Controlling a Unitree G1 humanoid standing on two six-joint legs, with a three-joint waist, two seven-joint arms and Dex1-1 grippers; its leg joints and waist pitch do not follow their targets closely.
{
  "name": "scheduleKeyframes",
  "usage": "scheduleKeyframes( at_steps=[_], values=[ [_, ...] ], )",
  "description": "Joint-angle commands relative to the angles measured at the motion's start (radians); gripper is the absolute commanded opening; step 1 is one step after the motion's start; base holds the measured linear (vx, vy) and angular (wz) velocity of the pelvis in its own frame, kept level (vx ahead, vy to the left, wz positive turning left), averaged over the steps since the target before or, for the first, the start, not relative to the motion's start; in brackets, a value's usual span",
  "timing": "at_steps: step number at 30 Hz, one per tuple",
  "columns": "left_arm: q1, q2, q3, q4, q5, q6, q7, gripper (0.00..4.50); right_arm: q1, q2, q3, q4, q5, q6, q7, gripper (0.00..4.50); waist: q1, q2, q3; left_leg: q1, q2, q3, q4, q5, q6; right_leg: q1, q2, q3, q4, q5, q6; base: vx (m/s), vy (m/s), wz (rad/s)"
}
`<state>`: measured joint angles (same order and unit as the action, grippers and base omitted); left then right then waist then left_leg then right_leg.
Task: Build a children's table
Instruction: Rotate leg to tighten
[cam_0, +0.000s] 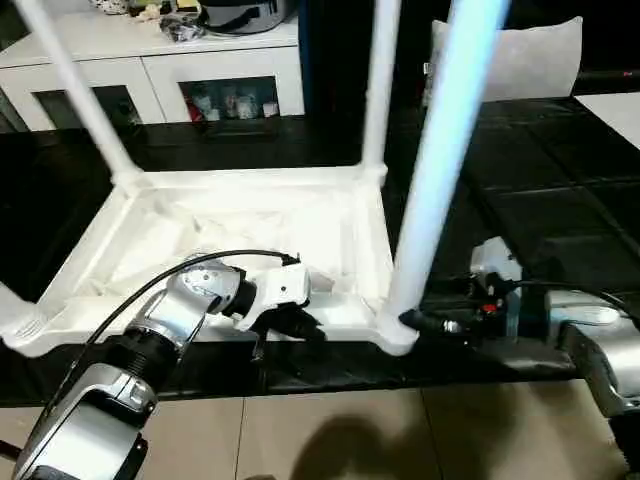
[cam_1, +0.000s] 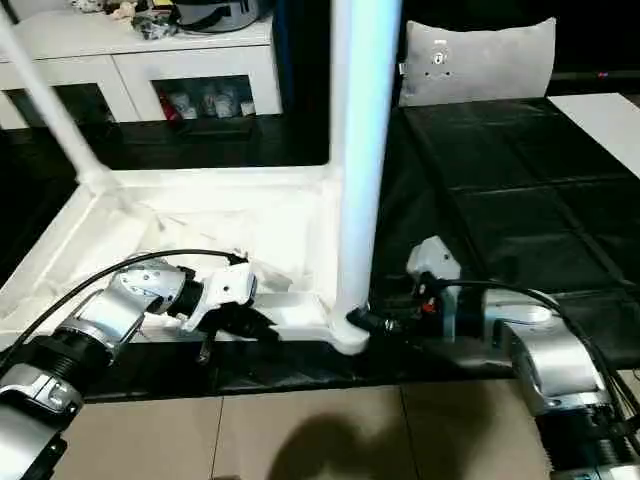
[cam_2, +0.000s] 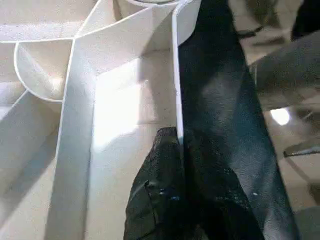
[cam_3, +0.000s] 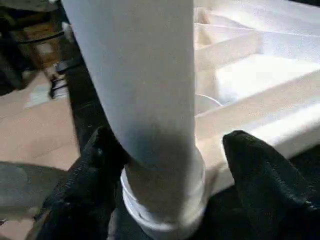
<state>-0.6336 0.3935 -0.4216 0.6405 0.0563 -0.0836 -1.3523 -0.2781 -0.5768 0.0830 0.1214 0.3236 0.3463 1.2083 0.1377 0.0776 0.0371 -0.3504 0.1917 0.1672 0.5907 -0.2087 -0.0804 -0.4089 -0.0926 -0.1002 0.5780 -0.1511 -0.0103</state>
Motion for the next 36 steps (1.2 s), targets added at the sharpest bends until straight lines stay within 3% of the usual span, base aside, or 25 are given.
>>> scheduleKeyframes(
  at_steps=[1, 6, 10, 17, 18, 19, 22, 23, 25, 26, 28, 29, 30, 33, 34, 36],
  values=[
    [0.003, 0.009, -0.05, -0.018, 0.031, -0.018, -0.054, 0.0, -0.023, -0.006, 0.014, 0.0, 0.021, 0.008, 0.037, 3.04, 0.0, -0.026, -0.062, -0.006, 0.036, -0.002, -0.066, -0.136, 0.092, 0.058, -0.061, 0.046, -0.066, -0.357, -0.165, 0.0, 0.0, 0.0],
    [0.005, 0.011, -0.051, -0.023, 0.028, -0.024, -0.067, 0.0, -0.032, -0.004, 0.038, 0.007, 0.042, 0.026, 0.078, 2.59, 0.006, -0.028, -0.064, -0.007, 0.037, -0.003, -0.064, -0.116, 0.095, 0.059, -0.059, 0.046, -0.06, -0.315, -0.176, 0.0, 0.0, 0.0],
    [0.008, 0.01, -0.048, -0.024, 0.026, -0.023, -0.066, 0.0, -0.03, -0.003, 0.044, 0.002, 0.046, 0.04, 0.092, 2.27, 0.007, -0.029, -0.062, -0.007, 0.035, -0.002, -0.064, -0.12, 0.09, 0.059, -0.061, 0.046, -0.063, -0.339, -0.168, 0.0, 0.0, 0.0],
    [0.011, -0.019, -0.015, -0.036, -0.007, 0.064, -0.03, 0.0, -0.004, 0.034, -0.002, -0.051, 0.134, 0.109, 0.064, 2.08, 0.009, -0.031, -0.063, -0.007, 0.036, -0.001, -0.064, -0.108, 0.088, 0.058, -0.06, 0.046, -0.063, -0.341, -0.166, 0.0, 0.0, 0.0],
    [0.009, -0.029, -0.005, -0.03, -0.007, 0.076, -0.003, 0.0, 0.004, 0.051, -0.007, -0.067, 0.139, 0.114, 0.037, 2.08, 0.01, -0.021, -0.063, -0.006, 0.036, -0.002, -0.064, -0.112, 0.086, 0.056, -0.061, 0.047, -0.064, -0.343, -0.167, 0.0, 0.0, 0.0],
    [0.007, -0.038, 0.004, -0.025, -0.007, 0.089, 0.021, 0.0, 0.011, 0.066, -0.009, -0.08, 0.139, 0.118, 0.01, 2.08, 0.007, -0.028, -0.061, -0.007, 0.033, -0.001, -0.065, -0.12, 0.081, 0.058, -0.059, 0.045, -0.068, -0.358, -0.158, 0.0, 0.0, 0.0],
    [0.0, -0.069, 0.032, -0.012, -0.008, 0.154, 0.101, 0.0, 0.007, 0.131, -0.007, -0.072, 0.043, 0.125, -0.186, 2.07, -0.002, -0.023, -0.058, -0.004, 0.026, -0.003, -0.068, -0.144, 0.053, 0.055, -0.058, 0.042, -0.077, -0.435, -0.125, 0.0, 0.0, 0.0],
    [-0.001, -0.074, 0.037, -0.011, -0.009, 0.163, 0.113, 0.0, 0.003, 0.141, -0.007, -0.064, 0.024, 0.123, -0.218, 2.07, -0.009, -0.027, -0.056, -0.008, 0.021, -0.003, -0.07, -0.156, 0.046, 0.058, -0.057, 0.038, -0.084, -0.475, -0.104, 0.0, 0.0, 0.0],
    [-0.008, -0.101, 0.056, -0.017, -0.017, 0.212, 0.167, 0.0, -0.017, 0.174, -0.016, -0.027, -0.028, 0.138, -0.328, 2.07, -0.02, -0.027, -0.056, -0.006, 0.022, -0.005, -0.072, -0.161, 0.041, 0.056, -0.056, 0.038, -0.085, -0.484, -0.093, 0.0, 0.0, 0.0],
    [-0.021, -0.137, 0.083, -0.011, -0.027, 0.265, 0.237, 0.0, -0.042, 0.216, -0.042, 0.009, -0.054, 0.169, -0.442, 2.06, -0.034, -0.02, -0.055, -0.007, 0.022, -0.006, -0.072, -0.167, 0.033, 0.055, -0.053, 0.037, -0.085, -0.473, -0.1, 0.0, 0.0, 0.0],
    [-0.032, -0.164, 0.099, 0.002, -0.027, 0.291, 0.291, 0.0, -0.064, 0.253, -0.068, 0.034, -0.067, 0.198, -0.534, 2.04, -0.047, -0.022, -0.057, -0.005, 0.015, -0.005, -0.07, -0.172, 0.026, 0.055, -0.052, 0.035, -0.088, -0.477, -0.103, 0.0, 0.0, 0.0],
    [-0.032, -0.164, 0.099, 0.002, -0.027, 0.291, 0.291, 0.0, -0.064, 0.253, -0.068, 0.034, -0.067, 0.198, -0.534, 2.04, -0.048, -0.023, -0.057, -0.005, 0.014, -0.006, -0.069, -0.171, 0.028, 0.057, -0.052, 0.033, -0.089, -0.479, -0.1, 0.0, 0.0, 0.0],
    [-0.052, -0.209, 0.12, 0.035, -0.018, 0.323, 0.382, 0.0, -0.092, 0.309, -0.105, 0.056, -0.081, 0.24, -0.668, 2.04, -0.051, -0.023, -0.057, -0.007, 0.014, -0.006, -0.069, -0.17, 0.033, 0.058, -0.052, 0.034, -0.09, -0.477, -0.098, 0.0, 0.0, 0.0],
    [-0.062, -0.238, 0.134, 0.053, -0.013, 0.338, 0.441, 0.0, -0.097, 0.329, -0.104, 0.059, -0.102, 0.219, -0.714, 2.04, -0.055, -0.023, -0.063, -0.009, 0.015, -0.005, -0.065, -0.122, 0.05, 0.06, -0.051, 0.037, -0.083, -0.392, -0.117, 0.0, 0.0, 0.0],
    [-0.066, -0.25, 0.139, 0.059, -0.012, 0.344, 0.465, 0.0, -0.098, 0.339, -0.104, 0.061, -0.101, 0.197, -0.718, 2.37, -0.054, -0.024, -0.065, -0.01, 0.015, -0.003, -0.064, -0.111, 0.061, 0.061, -0.051, 0.038, -0.079, -0.363, -0.124, 0.0, 0.0, 0.0],
    [-0.069, -0.27, 0.142, 0.063, -0.005, 0.343, 0.492, 0.0, -0.098, 0.359, -0.115, 0.065, -0.087, 0.165, -0.721, 2.37, -0.052, -0.026, -0.066, -0.013, 0.016, -0.002, -0.062, -0.091, 0.076, 0.063, -0.052, 0.039, -0.074, -0.326, -0.135, 0.0, 0.0, 0.0]
  ],
)
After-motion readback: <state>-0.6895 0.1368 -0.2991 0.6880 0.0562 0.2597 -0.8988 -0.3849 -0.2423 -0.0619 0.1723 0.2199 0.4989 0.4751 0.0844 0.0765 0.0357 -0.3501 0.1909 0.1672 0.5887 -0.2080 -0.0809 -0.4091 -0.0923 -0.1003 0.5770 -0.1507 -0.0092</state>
